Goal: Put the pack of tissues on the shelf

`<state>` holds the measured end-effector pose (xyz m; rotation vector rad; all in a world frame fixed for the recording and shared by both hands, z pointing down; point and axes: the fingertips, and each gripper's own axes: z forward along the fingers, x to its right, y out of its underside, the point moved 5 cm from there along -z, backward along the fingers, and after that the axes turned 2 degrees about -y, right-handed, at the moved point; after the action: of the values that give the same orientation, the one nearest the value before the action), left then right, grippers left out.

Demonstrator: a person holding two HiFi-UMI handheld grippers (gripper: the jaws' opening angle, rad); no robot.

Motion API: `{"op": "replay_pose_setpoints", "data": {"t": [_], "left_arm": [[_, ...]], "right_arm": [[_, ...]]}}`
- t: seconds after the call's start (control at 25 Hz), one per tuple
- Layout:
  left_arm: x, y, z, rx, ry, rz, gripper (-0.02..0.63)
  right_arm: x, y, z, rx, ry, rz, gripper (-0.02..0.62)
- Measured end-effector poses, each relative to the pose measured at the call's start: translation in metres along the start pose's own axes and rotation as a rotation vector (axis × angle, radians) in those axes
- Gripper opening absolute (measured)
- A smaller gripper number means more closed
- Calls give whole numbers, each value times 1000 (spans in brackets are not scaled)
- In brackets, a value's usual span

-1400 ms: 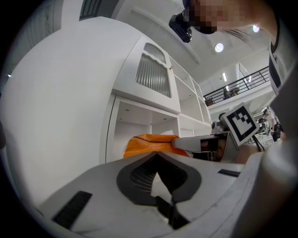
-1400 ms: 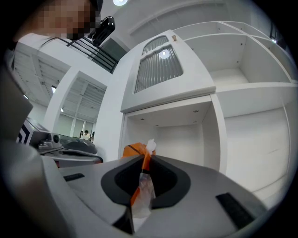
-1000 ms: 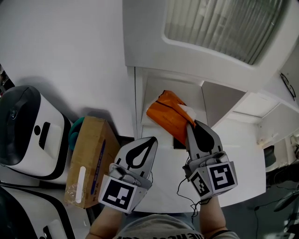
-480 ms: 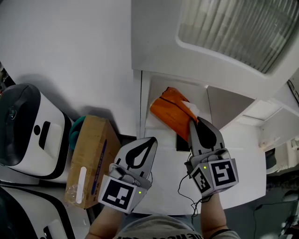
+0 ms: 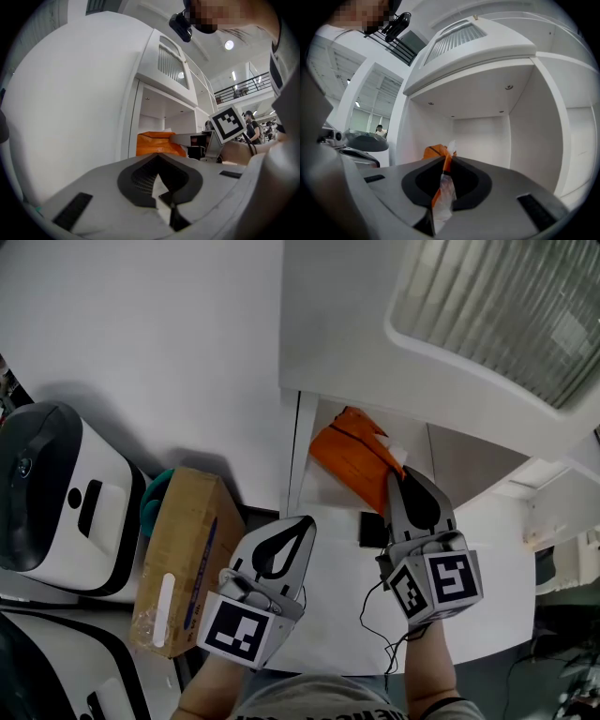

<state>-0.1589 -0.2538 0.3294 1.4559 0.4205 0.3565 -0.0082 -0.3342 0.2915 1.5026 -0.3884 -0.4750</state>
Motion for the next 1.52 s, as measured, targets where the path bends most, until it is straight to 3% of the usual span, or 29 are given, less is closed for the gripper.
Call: {"op": "replay_pose_setpoints", "data": {"t": [0.56,0.72,0.92,1.52], "left_arm": [[-13,3,2,-11,-26,-13,40],[-12,4,2,-15,-24,-12,40],[-10,4,3,-18,-22,-10,40],[4,2,-5,-12,-26,-3,40]], "right_arm": [[13,1,22,12,42,9,44],[18,4,24,0,49,25,97],[21,3,20,11,63,37,101],[18,-6,-1,46,35,49,98]]}}
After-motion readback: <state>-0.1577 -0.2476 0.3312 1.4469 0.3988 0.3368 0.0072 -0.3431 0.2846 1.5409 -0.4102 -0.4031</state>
